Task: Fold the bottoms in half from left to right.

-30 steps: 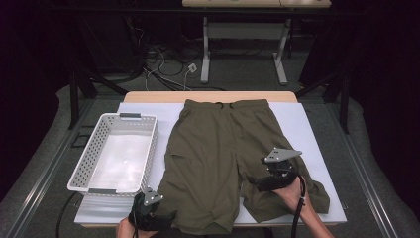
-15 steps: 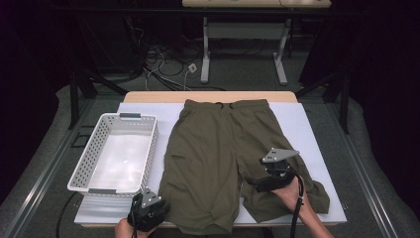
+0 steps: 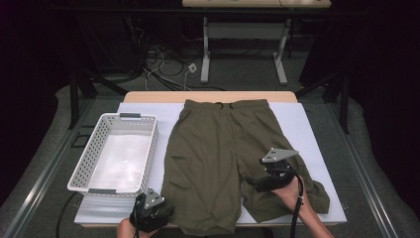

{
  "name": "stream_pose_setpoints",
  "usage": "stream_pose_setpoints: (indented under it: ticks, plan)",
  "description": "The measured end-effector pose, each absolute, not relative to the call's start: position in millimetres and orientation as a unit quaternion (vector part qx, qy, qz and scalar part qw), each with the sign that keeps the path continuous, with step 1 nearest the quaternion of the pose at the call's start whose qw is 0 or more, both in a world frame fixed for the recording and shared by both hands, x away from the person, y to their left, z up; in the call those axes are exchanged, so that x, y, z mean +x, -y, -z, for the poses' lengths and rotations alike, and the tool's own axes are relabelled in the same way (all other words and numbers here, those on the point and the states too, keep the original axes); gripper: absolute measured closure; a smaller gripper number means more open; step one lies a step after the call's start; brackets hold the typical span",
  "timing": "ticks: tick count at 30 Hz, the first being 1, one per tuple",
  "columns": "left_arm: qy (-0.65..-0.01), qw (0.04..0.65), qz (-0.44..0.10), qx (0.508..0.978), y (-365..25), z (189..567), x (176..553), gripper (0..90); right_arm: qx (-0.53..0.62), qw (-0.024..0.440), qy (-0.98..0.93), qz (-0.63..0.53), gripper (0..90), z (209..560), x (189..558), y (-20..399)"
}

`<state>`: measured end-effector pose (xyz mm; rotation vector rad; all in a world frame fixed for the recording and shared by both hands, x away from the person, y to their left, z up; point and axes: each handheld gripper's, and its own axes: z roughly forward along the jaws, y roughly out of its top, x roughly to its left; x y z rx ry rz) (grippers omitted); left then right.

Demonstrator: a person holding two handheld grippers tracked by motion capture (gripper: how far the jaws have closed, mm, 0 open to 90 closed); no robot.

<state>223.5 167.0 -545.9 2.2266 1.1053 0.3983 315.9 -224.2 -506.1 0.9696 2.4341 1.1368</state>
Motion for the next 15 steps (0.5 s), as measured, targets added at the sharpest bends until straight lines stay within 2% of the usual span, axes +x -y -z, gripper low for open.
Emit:
stream_pose_setpoints:
  ticks: [4, 6, 9, 12, 15]
  plan:
    - [-0.435, 0.29, -0.149, 0.839, -169.2, 545.8, 225.1, 33.6, 0.335, 0.145, -0.843, -0.396, 14.6, 506.0, 315.9, 223.9]
    - [-0.444, 0.283, -0.147, 0.837, -168.8, 547.9, 225.7, 29.1, 0.333, 0.146, -0.843, -0.395, 14.6, 506.0, 315.8, 223.5]
    - [-0.449, 0.277, -0.139, 0.838, -168.1, 550.8, 228.2, 27.0, 0.336, 0.145, -0.843, -0.395, 14.6, 506.1, 315.3, 223.6]
    - [-0.443, 0.288, -0.132, 0.839, -167.3, 551.6, 228.3, 32.8, 0.336, 0.144, -0.843, -0.395, 14.6, 506.3, 315.7, 223.9]
    - [-0.43, 0.307, -0.143, 0.837, -164.9, 553.4, 226.3, 50.8, 0.334, 0.145, -0.843, -0.396, 14.6, 506.2, 315.3, 223.4]
